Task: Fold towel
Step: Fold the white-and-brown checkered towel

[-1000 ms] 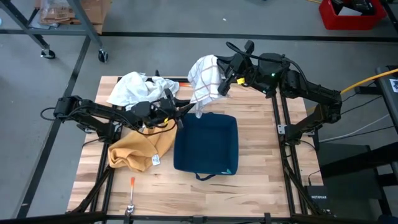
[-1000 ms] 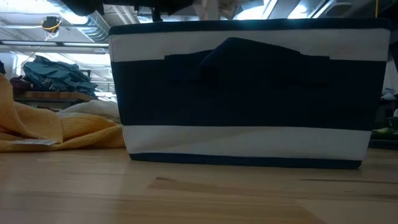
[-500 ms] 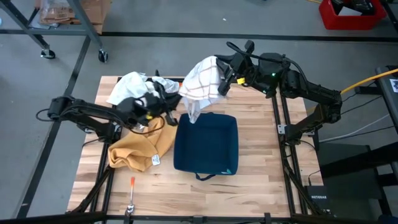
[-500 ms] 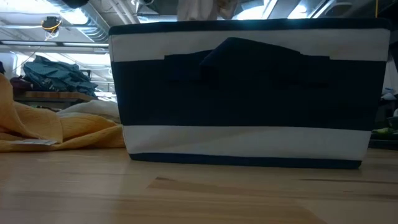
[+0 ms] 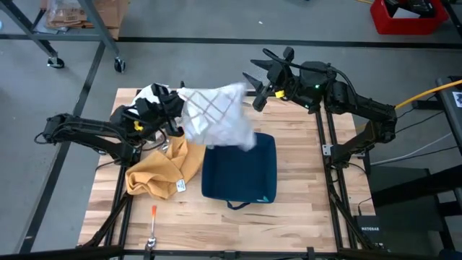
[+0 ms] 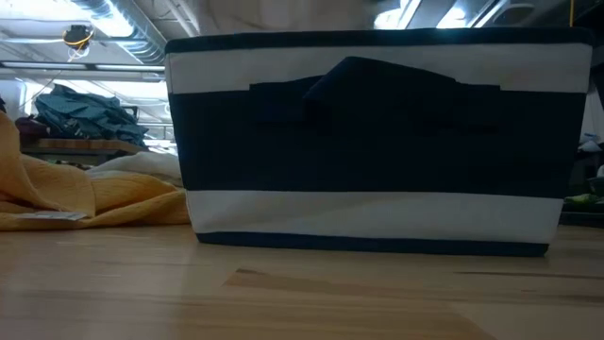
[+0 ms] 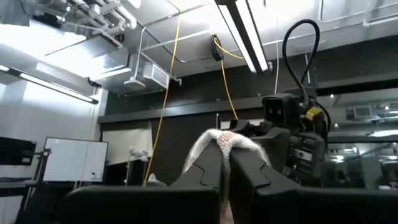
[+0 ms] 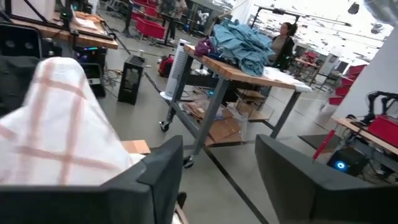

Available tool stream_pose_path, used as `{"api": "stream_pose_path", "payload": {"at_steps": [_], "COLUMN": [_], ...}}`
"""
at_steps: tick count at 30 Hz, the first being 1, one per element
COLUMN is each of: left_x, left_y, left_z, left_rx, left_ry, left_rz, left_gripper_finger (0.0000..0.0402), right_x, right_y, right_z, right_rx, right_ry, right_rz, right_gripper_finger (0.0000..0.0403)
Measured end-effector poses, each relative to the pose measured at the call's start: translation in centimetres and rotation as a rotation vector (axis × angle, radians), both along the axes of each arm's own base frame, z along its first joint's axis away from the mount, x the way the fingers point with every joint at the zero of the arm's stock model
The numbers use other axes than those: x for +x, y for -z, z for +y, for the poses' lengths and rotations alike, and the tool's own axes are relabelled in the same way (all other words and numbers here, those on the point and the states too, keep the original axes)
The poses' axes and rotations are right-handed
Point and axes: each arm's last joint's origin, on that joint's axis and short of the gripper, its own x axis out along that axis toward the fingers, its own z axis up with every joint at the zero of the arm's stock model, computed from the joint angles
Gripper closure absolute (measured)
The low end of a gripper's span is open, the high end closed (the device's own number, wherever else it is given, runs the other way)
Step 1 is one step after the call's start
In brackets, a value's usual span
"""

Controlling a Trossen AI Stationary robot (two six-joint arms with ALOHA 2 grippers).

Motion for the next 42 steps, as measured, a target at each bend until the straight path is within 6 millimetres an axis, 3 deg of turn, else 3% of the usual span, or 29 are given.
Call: {"api": "stream_pose_path", "payload": {"at_steps": [12, 18, 26, 37, 42], "left_x": [-0.1, -0.1, -0.1, -0.1, -0.3], "left_y": [-0.1, -0.1, -0.1, -0.1, -0.2], "left_z": [0.0, 0.0, 0.0, 0.0, 0.0], "left_rx": [-0.003, -0.021, -0.041, -0.053, -0.041], "left_ry": [0.003, 0.020, 0.040, 0.052, 0.040], "left_rz": [-0.009, -0.021, -0.037, -0.042, -0.041], "left_gripper_finger": [0.0401, 0.0401, 0.0401, 0.0402, 0.0401], "right_x": [0.2, 1.2, 4.1, 10.3, 11.0], "right_y": [1.4, 3.7, 9.7, 18.2, 21.6], "right_z": [0.8, 1.0, 0.8, 0.4, 0.3], "right_rx": [0.233, 0.361, 0.468, 0.441, 0.494], "right_ry": [-0.268, -0.311, -0.237, -0.220, -0.175], "right_rz": [0.053, 0.211, 0.597, 0.921, 1.089], "right_gripper_finger": [0.0187, 0.0187, 0.0188, 0.0188, 0.0188]}}
